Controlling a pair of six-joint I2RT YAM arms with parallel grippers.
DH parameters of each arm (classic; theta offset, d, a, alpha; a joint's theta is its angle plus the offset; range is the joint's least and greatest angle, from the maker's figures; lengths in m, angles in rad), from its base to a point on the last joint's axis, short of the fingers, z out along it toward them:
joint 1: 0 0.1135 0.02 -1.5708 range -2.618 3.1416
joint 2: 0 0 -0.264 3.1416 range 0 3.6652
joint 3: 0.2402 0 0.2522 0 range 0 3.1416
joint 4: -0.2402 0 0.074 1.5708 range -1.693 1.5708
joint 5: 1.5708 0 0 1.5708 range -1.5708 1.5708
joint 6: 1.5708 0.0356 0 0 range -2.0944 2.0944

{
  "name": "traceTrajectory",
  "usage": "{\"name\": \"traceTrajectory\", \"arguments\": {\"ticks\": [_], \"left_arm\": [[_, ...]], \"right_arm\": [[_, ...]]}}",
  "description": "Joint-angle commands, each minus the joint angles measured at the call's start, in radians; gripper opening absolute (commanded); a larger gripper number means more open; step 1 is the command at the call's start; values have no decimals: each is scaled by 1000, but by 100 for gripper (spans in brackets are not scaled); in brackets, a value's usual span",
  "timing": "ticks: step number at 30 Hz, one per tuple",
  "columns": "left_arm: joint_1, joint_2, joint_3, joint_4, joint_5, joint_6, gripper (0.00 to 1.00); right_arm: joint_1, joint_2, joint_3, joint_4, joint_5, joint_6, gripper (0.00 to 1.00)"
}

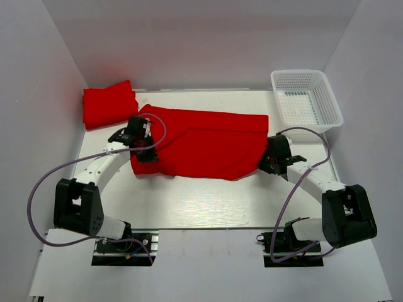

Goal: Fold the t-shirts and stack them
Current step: Fold the other side of the tshirt into a rectangle

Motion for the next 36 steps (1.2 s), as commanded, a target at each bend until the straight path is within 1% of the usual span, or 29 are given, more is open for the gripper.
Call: {"name": "traceTrajectory", "arguments": {"ticks": [1, 2, 4, 10, 15, 24, 25, 28, 30, 34, 36], "left_arm": [[-4, 45, 112, 78, -40, 90, 0], [-4, 61, 129, 78, -40, 119, 0], [5, 98, 178, 78, -49, 130, 0], [5, 107, 223, 203, -49, 216, 0], [15, 154, 276, 263, -49, 297, 0], [15, 299, 407, 300, -153, 345, 0], [15, 299, 407, 309, -163, 358, 0], [15, 341, 416, 352, -154, 381, 0], [15, 365, 445, 377, -154, 395, 0], [24, 418, 513, 377, -144, 421, 0], [24, 432, 522, 389, -144, 435, 0]], "right_arm": [[1, -2, 49, 55, 33, -17, 0], [1, 5, 61, 57, 39, -17, 0], [-1, 11, 69, 67, 57, -17, 0], [-1, 47, 136, 80, 103, -35, 0], [-4, 77, 185, 78, 129, -55, 0], [-9, 140, 257, 81, 169, -92, 0], [-9, 172, 302, 75, 166, -109, 0], [-10, 231, 365, 37, 149, -121, 0], [-13, 254, 379, 32, 139, -121, 0], [-13, 275, 399, 31, 146, -112, 0], [-13, 269, 397, 29, 160, -112, 0]]}}
